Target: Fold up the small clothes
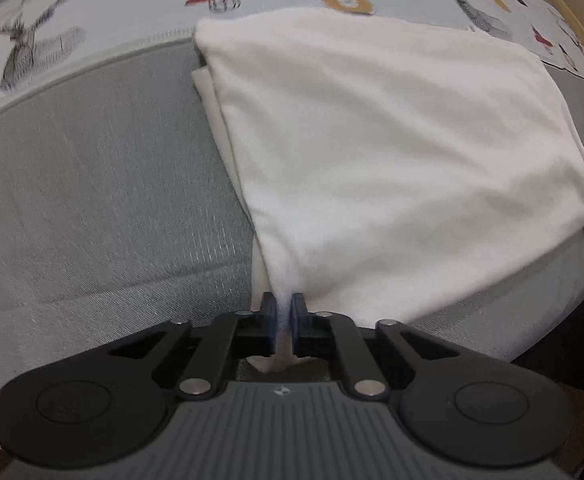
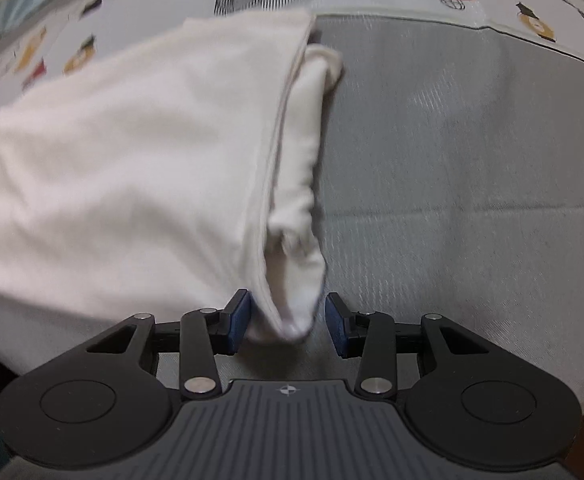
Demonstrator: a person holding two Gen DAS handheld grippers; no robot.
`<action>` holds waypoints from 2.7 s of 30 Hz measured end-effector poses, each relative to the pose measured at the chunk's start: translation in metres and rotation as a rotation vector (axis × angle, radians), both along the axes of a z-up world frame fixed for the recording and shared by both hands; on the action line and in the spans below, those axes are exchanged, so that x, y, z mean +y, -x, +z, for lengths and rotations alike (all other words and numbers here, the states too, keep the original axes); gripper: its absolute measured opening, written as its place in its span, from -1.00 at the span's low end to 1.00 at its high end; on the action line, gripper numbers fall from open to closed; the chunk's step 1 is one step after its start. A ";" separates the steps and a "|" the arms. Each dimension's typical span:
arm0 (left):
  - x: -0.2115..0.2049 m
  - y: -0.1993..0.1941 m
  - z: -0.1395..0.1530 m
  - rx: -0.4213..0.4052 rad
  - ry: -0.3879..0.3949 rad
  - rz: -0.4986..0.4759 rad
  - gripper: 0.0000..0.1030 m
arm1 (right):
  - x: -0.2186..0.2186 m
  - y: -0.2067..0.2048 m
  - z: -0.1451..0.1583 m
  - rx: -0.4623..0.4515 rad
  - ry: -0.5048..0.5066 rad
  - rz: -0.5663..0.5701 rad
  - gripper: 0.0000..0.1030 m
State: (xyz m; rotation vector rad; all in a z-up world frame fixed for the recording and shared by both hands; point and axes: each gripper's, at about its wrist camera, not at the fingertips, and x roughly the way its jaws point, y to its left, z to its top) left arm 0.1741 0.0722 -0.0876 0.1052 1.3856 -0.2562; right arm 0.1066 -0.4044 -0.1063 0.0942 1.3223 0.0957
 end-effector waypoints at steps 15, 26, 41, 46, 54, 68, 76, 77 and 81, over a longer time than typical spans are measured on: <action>-0.002 0.008 0.011 0.007 -0.061 -0.017 -0.84 | -0.006 0.006 0.015 0.019 0.087 -0.081 -0.92; -0.016 0.011 -0.003 0.043 -0.091 -0.084 -0.84 | 0.006 0.003 0.025 -0.091 0.019 0.003 -0.86; -0.020 0.004 -0.003 0.018 -0.161 -0.059 -0.65 | 0.013 -0.005 0.009 -0.030 0.171 0.017 -0.42; -0.018 -0.002 0.012 -0.066 -0.092 -0.015 -0.61 | 0.015 -0.008 0.023 -0.129 0.138 0.009 -0.35; -0.018 -0.002 0.020 -0.126 -0.092 0.014 -0.39 | 0.021 0.000 0.033 -0.199 0.240 0.044 -0.29; 0.012 0.052 0.142 -0.568 0.050 0.249 0.00 | 0.057 0.044 0.132 -0.627 0.029 0.021 -0.29; 0.016 0.064 0.127 -0.528 -0.034 0.287 0.03 | 0.143 0.064 0.141 -0.718 -0.021 0.148 -0.53; 0.019 0.066 0.126 -0.523 -0.037 0.292 0.03 | 0.153 0.064 0.142 -0.720 -0.039 0.165 -0.65; 0.044 0.066 0.115 -0.491 -0.025 0.344 0.03 | 0.201 0.059 0.134 -0.707 -0.084 0.243 -0.81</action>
